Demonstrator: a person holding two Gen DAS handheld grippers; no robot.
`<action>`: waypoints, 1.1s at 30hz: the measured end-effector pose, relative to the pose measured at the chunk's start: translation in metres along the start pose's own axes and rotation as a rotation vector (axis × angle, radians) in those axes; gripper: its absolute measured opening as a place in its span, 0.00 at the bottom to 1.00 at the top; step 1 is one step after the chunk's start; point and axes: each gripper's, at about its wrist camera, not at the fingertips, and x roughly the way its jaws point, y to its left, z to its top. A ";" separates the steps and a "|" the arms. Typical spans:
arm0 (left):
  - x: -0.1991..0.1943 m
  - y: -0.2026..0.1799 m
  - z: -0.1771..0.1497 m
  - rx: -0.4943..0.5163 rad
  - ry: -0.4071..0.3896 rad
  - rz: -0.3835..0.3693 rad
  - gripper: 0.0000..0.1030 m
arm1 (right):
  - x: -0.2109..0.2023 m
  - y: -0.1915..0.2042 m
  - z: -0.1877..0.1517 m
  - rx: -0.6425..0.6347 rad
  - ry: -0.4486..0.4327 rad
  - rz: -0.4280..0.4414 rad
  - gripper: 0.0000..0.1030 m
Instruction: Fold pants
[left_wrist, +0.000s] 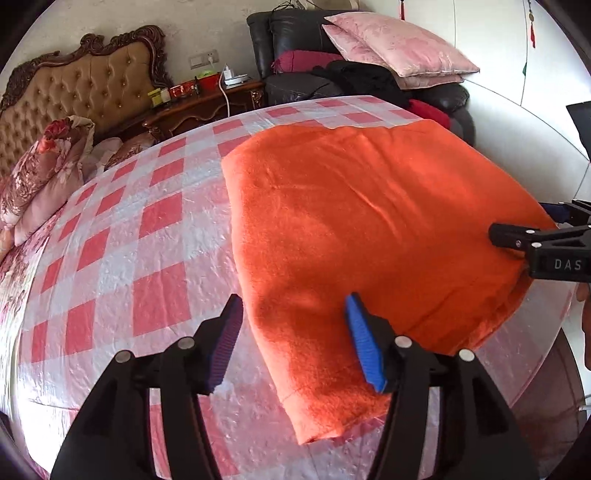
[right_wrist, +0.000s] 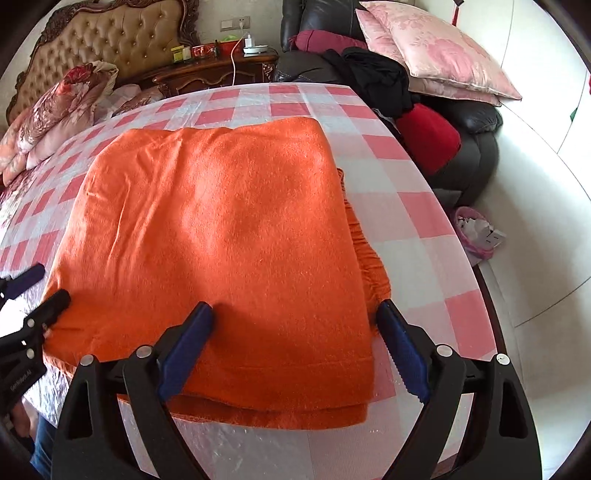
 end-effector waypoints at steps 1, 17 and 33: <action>-0.001 0.004 -0.001 -0.021 0.006 -0.005 0.57 | 0.000 0.001 -0.001 -0.002 -0.001 0.001 0.83; -0.016 -0.020 -0.018 0.025 -0.024 -0.089 0.64 | -0.022 0.006 0.002 0.050 0.008 -0.066 0.83; -0.029 -0.016 -0.017 0.029 -0.039 -0.059 0.68 | -0.018 -0.013 -0.003 0.080 0.025 -0.107 0.83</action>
